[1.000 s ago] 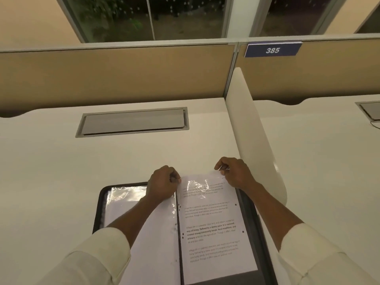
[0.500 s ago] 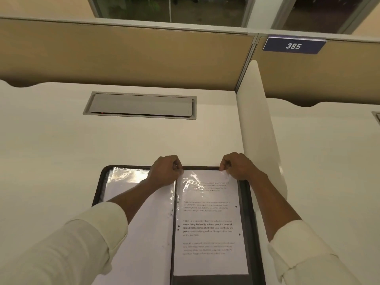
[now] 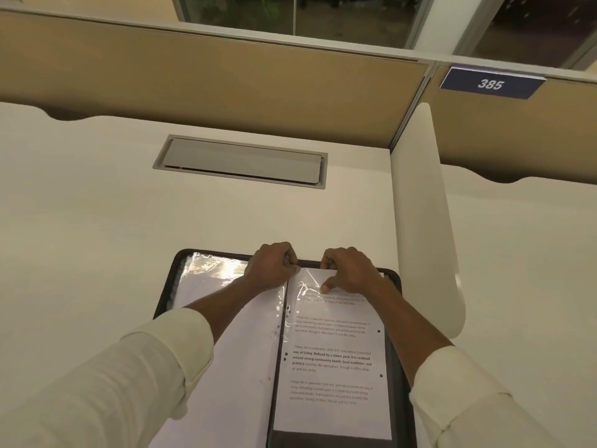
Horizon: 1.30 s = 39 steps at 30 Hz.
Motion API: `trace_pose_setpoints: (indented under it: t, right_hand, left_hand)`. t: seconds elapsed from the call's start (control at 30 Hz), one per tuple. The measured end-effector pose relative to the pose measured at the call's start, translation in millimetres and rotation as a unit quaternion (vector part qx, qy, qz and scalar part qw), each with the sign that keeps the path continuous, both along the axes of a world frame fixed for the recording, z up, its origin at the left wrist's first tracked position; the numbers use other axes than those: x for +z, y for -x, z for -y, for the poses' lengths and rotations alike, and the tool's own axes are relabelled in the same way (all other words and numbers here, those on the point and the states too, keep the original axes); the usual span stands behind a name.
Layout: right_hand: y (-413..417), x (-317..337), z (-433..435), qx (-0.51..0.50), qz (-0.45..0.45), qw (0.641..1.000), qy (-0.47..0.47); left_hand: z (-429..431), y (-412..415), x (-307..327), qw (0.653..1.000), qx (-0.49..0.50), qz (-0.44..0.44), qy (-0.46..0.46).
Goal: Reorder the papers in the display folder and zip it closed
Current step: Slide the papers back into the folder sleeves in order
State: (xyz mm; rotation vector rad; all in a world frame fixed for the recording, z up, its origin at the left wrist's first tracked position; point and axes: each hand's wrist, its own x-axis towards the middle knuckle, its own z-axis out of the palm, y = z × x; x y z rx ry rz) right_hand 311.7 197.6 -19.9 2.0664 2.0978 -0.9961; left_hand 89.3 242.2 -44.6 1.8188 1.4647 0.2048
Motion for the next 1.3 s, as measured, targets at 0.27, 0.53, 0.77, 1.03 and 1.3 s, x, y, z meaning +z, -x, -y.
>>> trace_pose_setpoints:
  t: [0.27,0.53,0.77,1.03,1.3]
  right_hand:
    - [2,0,-10,-0.003,-0.058,0.998,0.037]
    - [5,12,-10,0.031,-0.108,0.986,0.121]
    - [1,19,-11,0.045,-0.039,0.987,0.152]
    - [0,17,-4,0.026,-0.069,0.986,0.150]
    - [0,20,-3,0.009,-0.007,0.992,0.127]
  left_hand:
    - [33,10,12,0.996,-0.046,-0.034,-0.065]
    - [114,23,20,0.983,-0.097,-0.083,-0.128]
    - [177,41,1,0.979,-0.127,-0.124,-0.105]
    - [208,47,-4,0.980,-0.116,-0.131,-0.099]
    - [210,48,4,0.981,-0.103,-0.122,-0.107]
